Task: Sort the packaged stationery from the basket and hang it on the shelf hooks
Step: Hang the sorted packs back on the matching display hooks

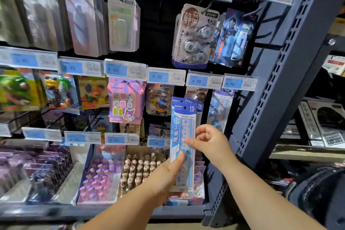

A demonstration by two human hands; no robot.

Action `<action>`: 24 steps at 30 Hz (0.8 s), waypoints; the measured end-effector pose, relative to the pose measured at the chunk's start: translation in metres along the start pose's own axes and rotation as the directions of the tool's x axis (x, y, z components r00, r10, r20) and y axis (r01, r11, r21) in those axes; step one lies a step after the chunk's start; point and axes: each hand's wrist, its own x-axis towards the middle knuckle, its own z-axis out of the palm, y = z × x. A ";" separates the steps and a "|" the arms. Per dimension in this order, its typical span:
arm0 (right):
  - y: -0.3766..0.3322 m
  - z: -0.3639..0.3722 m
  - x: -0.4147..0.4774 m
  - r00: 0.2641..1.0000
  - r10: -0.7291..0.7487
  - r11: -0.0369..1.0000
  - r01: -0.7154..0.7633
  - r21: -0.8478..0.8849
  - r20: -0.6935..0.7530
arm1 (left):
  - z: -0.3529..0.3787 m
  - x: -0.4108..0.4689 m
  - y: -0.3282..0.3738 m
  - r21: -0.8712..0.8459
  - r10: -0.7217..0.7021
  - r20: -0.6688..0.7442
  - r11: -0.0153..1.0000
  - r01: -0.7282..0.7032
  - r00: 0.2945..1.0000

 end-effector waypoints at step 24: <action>0.010 -0.014 0.009 0.986 0.159 0.822 -0.156 0.548 0.043 | -0.011 -0.017 -0.001 -0.098 -0.050 -0.119 0.994 0.039 0.992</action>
